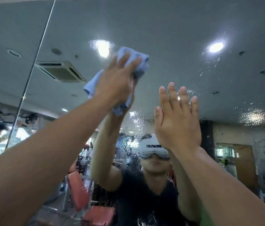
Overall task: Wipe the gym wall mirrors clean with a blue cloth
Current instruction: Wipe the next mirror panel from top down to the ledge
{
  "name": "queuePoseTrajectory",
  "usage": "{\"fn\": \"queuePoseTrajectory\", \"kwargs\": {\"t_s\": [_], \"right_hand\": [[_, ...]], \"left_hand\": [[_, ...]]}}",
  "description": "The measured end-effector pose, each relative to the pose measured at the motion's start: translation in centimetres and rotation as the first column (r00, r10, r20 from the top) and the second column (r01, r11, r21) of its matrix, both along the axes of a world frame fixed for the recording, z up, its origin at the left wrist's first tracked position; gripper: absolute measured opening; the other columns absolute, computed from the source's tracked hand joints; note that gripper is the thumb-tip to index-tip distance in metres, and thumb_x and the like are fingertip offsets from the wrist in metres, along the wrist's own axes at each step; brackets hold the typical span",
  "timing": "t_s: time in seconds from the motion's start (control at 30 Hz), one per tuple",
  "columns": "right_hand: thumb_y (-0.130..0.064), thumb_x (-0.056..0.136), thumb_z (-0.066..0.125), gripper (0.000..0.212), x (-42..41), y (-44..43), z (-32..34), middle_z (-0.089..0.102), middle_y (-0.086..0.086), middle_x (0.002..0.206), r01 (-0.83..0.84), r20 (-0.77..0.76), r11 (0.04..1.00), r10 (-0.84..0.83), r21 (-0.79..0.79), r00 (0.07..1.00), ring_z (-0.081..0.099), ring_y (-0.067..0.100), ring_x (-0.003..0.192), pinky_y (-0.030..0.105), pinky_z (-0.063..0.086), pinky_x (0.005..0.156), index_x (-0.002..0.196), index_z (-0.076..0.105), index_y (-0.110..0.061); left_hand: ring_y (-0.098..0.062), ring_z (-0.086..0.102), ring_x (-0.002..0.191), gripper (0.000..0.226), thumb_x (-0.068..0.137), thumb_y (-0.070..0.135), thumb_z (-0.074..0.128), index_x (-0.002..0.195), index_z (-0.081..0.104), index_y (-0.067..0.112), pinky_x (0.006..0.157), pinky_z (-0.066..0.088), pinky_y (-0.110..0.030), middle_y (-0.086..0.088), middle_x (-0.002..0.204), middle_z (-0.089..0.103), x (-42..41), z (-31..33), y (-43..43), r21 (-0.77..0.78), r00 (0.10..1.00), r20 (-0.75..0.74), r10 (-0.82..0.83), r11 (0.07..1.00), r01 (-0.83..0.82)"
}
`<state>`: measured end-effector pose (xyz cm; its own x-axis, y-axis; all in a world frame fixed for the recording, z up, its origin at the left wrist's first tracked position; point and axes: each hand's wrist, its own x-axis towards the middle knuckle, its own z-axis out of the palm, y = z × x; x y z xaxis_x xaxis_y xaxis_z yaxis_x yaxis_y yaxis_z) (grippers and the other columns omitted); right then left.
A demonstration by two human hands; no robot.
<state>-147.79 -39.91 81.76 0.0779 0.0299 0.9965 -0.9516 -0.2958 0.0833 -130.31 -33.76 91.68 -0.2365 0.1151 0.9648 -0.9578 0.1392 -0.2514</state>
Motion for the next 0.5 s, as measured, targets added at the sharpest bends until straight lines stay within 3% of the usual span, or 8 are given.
{"fn": "queuePoseTrajectory", "kwargs": {"t_s": [0.07, 0.13, 0.23, 0.33, 0.43, 0.5], "right_hand": [[-0.044, 0.106, 0.013, 0.062, -0.1, 0.1, 0.1, 0.017, 0.006, 0.171, -0.004, 0.005, 1.0, 0.004, 0.008, 1.0, 0.014, 0.033, 0.158, 0.056, 0.007, 0.126, 0.164, 0.022, -0.021], [-0.045, 0.106, 0.01, 0.063, 0.0, 0.2, 0.0, 0.012, 0.005, 0.172, 0.004, -0.003, 0.999, -0.004, 0.035, 1.0, 0.009, 0.032, 0.158, 0.056, 0.006, 0.126, 0.165, 0.017, -0.022], [-0.046, 0.106, 0.002, 0.064, -0.1, 0.3, 0.0, 0.004, 0.004, 0.173, 0.019, -0.017, 0.998, -0.018, 0.066, 1.0, 0.002, 0.03, 0.159, 0.056, 0.004, 0.127, 0.165, 0.007, -0.023], [-0.045, 0.106, 0.002, 0.064, -0.1, 0.4, 0.0, 0.004, 0.005, 0.173, 0.021, -0.013, 0.998, -0.02, 0.057, 1.0, 0.003, 0.031, 0.159, 0.057, 0.005, 0.127, 0.165, 0.007, -0.022], [-0.043, 0.105, 0.005, 0.064, 0.3, 0.4, 0.0, 0.008, 0.006, 0.172, 0.027, -0.001, 0.998, -0.027, 0.054, 1.0, 0.006, 0.033, 0.158, 0.058, 0.006, 0.126, 0.165, 0.011, -0.021], [-0.043, 0.105, 0.006, 0.064, 0.5, 0.4, 0.0, 0.01, 0.007, 0.172, 0.028, 0.006, 0.998, -0.028, 0.053, 1.0, 0.008, 0.034, 0.158, 0.058, 0.006, 0.126, 0.165, 0.013, -0.02]], "left_hand": [[-0.027, 0.038, 0.127, 0.052, 0.089, 0.018, 0.039, 0.134, 0.06, 0.006, 0.109, 0.025, -0.032, -0.019, 0.136, 0.059, 0.2, -4.2, 0.2, -0.035, 0.983, 0.185, -0.012, 0.999, 0.019], [-0.03, 0.033, 0.143, 0.051, 0.096, 0.027, 0.038, 0.144, 0.052, 0.017, 0.117, 0.024, -0.038, -0.012, 0.152, 0.047, 3.2, -8.1, -0.5, 0.066, 0.979, 0.199, 0.044, 0.996, -0.058], [-0.037, 0.031, 0.147, 0.05, 0.097, 0.028, 0.039, 0.147, 0.045, 0.025, 0.12, 0.028, -0.049, -0.01, 0.157, 0.04, 9.3, -11.0, -0.5, 0.107, 0.975, 0.203, 0.086, 0.988, -0.109], [-0.038, 0.03, 0.147, 0.056, 0.093, 0.023, 0.039, 0.149, 0.043, 0.026, 0.117, 0.032, -0.056, -0.011, 0.16, 0.035, 14.0, -10.5, 0.2, 0.123, 0.997, 0.032, 0.063, 0.99, -0.067], [-0.041, 0.035, 0.142, 0.053, 0.096, 0.018, 0.04, 0.148, 0.047, 0.021, 0.119, 0.028, -0.049, -0.016, 0.157, 0.037, 15.8, -6.9, 0.0, 0.074, 0.983, -0.184, 0.02, 0.997, -0.007], [-0.043, 0.037, 0.139, 0.053, 0.095, 0.019, 0.039, 0.146, 0.049, 0.019, 0.119, 0.028, -0.048, -0.018, 0.155, 0.04, 15.0, -3.8, -0.3, 0.052, 0.97, -0.241, 0.017, 0.999, -0.004]]}}
